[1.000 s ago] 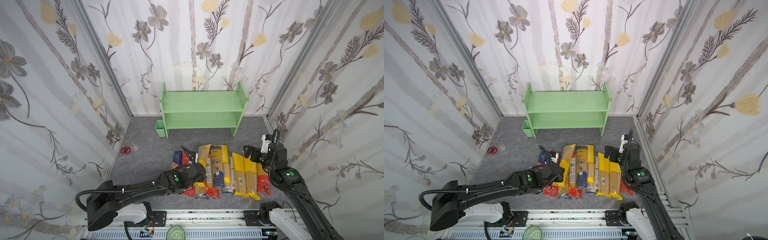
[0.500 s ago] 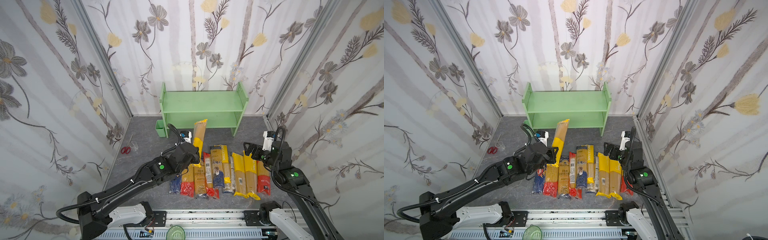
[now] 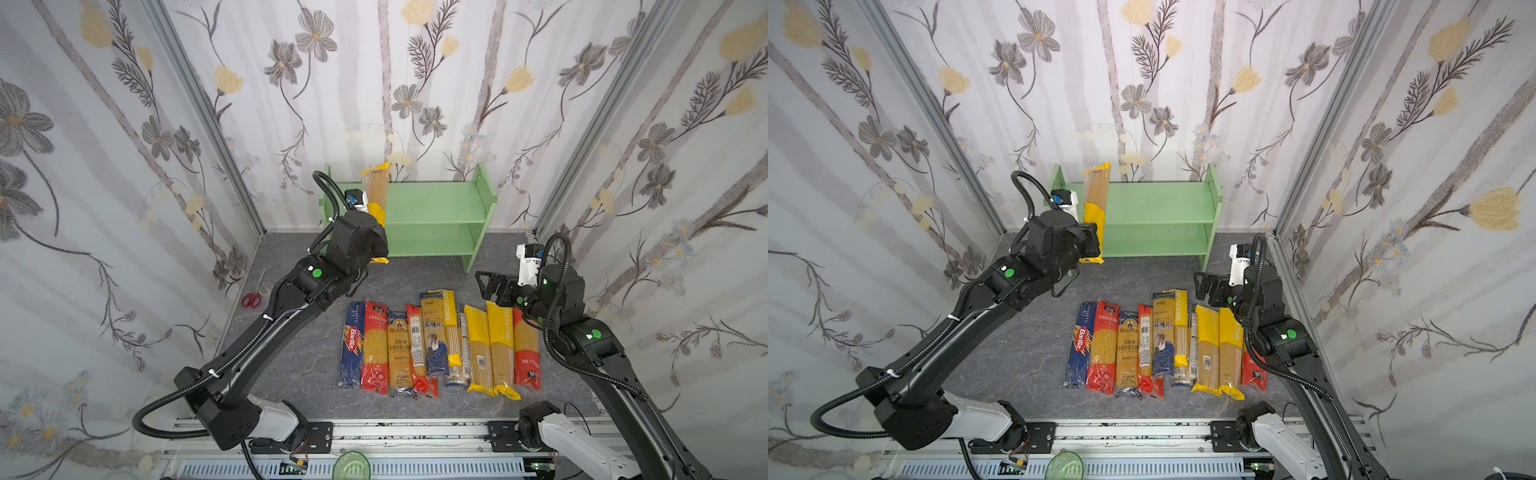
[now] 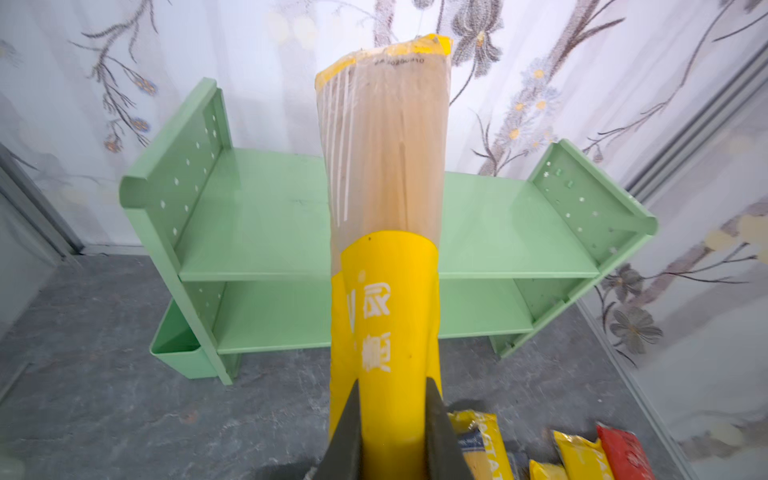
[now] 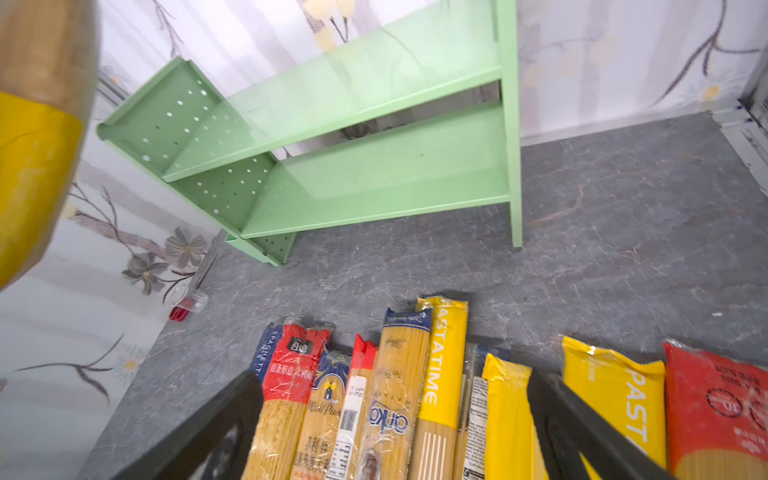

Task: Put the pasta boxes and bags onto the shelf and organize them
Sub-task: 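Stand the yellow-banded bag on the upper shelf while the right arm rises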

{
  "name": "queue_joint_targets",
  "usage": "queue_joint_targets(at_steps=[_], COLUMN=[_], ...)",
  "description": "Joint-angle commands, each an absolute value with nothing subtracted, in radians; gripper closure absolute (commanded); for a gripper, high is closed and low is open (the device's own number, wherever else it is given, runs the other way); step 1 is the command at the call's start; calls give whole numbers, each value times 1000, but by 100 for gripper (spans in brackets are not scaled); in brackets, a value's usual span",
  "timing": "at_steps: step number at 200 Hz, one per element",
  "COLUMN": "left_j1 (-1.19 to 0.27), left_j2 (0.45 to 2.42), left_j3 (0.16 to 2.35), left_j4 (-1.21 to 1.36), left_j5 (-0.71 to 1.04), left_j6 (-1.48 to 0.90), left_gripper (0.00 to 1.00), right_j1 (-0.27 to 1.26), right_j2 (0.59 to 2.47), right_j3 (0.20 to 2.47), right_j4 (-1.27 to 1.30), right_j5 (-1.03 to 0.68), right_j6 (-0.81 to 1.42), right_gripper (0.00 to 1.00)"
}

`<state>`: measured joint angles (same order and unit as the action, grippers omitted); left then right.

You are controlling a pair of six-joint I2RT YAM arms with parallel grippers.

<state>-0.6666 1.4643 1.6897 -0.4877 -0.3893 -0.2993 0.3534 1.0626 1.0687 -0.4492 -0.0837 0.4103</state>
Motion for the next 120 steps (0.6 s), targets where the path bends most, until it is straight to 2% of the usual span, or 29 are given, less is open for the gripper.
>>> queue_joint_targets(at_steps=[1, 48, 85, 120], left_j1=[-604, -486, -439, -405], left_j2=[1557, 1812, 1933, 1998], left_j3=[1802, 2034, 2145, 2187], left_j4=[-388, -402, -420, -424], left_j5=[-399, -401, -470, -505], left_j6=[-192, -115, -77, -46], left_gripper=[100, 100, 100, 100], right_j1=[402, 546, 565, 566], right_j2=[1129, 1351, 1516, 1588], right_j3=[1167, 1444, 1643, 1708], right_j4=[-446, -447, -482, -475], right_j5=[-93, -101, -104, -117], right_j6=[396, 345, 309, 302], right_gripper=[0, 0, 0, 0])
